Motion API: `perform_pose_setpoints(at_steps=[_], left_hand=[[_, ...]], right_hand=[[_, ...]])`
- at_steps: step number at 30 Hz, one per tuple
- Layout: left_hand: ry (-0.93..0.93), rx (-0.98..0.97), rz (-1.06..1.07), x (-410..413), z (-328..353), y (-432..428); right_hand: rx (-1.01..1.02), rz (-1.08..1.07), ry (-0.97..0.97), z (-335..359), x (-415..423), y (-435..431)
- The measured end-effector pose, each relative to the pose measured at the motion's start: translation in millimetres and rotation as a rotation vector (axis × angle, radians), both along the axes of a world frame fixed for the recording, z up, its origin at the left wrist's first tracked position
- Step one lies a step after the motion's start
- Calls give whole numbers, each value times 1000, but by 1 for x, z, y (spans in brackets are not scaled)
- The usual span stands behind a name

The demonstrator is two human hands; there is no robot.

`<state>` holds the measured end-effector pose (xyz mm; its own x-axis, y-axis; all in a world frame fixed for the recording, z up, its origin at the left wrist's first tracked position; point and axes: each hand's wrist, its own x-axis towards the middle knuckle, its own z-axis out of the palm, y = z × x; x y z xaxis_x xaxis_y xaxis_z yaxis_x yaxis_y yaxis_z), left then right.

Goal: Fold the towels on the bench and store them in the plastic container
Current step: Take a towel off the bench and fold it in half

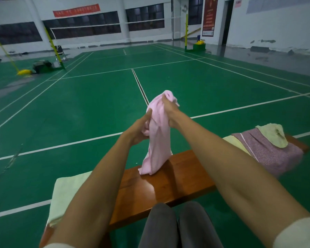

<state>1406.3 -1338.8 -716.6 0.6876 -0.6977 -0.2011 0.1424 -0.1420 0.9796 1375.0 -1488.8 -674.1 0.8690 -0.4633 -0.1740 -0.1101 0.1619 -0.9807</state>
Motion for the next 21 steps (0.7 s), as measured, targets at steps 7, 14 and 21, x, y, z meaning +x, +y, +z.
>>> perform_pose_setpoints(at_steps=[7, 14, 21], left_hand=[[-164, 80, 152, -2, -14, -6], [-152, -38, 534, 15, -6, -9], [-231, -90, 586, 16, 11, -26]], right_hand=[[-15, 0, 128, -17, 11, -12], [142, 267, 139, -22, -28, -22], [544, 163, -148, -34, -29, -14]])
